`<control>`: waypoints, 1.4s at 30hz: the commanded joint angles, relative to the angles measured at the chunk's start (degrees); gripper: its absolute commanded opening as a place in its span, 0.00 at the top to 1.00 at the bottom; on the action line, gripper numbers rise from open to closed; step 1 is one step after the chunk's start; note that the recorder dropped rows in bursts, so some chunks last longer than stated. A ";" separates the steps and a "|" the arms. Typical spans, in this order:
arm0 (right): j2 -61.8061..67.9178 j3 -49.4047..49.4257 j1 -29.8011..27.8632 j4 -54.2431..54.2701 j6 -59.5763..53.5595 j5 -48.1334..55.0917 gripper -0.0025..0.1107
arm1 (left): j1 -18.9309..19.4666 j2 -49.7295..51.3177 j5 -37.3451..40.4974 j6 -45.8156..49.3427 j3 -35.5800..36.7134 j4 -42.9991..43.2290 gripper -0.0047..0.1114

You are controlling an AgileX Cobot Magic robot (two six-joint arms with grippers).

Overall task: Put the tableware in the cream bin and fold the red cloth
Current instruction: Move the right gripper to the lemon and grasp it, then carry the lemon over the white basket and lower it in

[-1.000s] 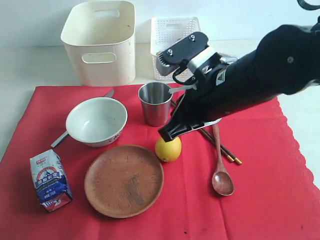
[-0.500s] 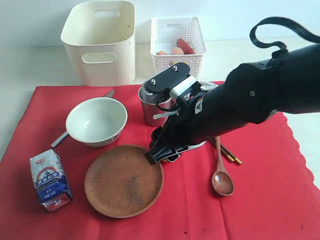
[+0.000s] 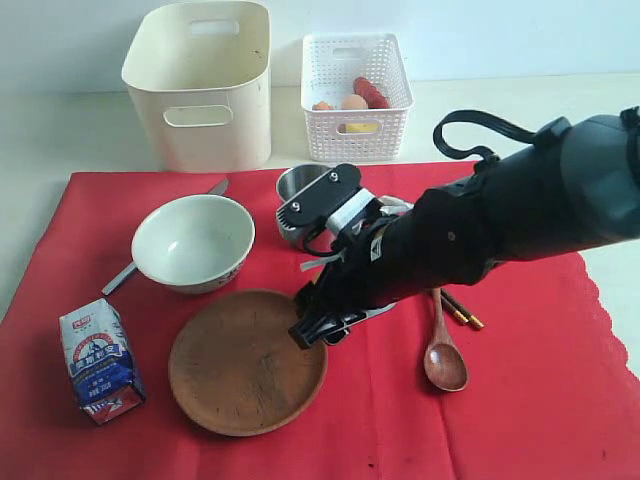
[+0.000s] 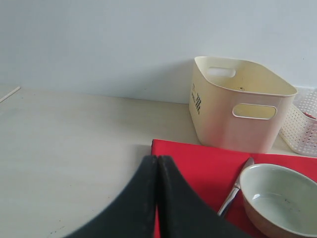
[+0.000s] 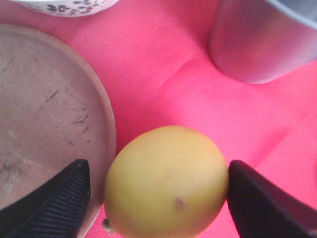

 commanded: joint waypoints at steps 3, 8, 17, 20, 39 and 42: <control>0.50 0.12 0.20 -0.43 0.01 -0.98 0.53 | 0.07 -0.39 0.06 0.00 -0.01 -0.46 0.94; 0.50 0.12 0.20 -0.43 -0.11 -0.77 0.76 | 0.07 -0.39 0.06 0.00 -0.01 -0.46 0.94; -0.19 0.12 0.20 -0.43 0.01 1.07 0.98 | 0.07 -0.39 0.06 0.00 -0.01 -0.46 0.94; -1.60 0.12 0.20 -0.43 0.01 1.90 0.98 | 0.07 -0.39 0.06 0.00 -0.01 -0.46 0.94; -19.82 0.12 0.20 -3.82 -0.35 2.24 0.98 | 0.07 -0.39 0.06 0.00 -0.01 -0.46 0.94; -21.00 0.01 0.07 -4.97 -0.35 -3.39 0.98 | 0.07 -0.39 0.06 0.00 -0.01 -0.46 0.94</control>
